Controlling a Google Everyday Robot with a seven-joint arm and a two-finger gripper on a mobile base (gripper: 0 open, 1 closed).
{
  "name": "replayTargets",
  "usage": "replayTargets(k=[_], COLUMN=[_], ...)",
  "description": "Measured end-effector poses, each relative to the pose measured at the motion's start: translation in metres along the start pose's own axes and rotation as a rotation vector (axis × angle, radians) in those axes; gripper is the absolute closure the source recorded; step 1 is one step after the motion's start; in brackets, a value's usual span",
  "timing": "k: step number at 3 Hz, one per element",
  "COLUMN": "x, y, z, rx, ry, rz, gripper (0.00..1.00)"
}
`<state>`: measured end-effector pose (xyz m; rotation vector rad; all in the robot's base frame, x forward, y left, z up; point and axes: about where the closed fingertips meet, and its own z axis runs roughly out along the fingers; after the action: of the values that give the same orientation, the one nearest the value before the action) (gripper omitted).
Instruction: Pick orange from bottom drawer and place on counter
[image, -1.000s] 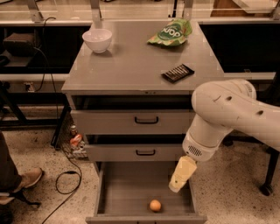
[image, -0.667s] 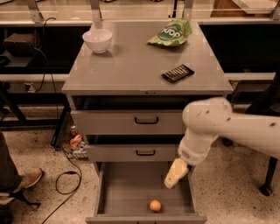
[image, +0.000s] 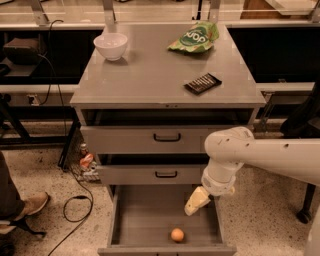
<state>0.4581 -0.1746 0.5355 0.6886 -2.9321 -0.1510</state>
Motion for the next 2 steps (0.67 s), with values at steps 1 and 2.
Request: replayTargets(k=[1, 2], x=[-0.0004, -0.0004], y=[0.0001, 0.0001], z=[0.0054, 0.0057], rx=[-0.007, -0.007], ry=[0.012, 0.012], rz=[0.007, 0.007], gripper=[0.0, 0.0])
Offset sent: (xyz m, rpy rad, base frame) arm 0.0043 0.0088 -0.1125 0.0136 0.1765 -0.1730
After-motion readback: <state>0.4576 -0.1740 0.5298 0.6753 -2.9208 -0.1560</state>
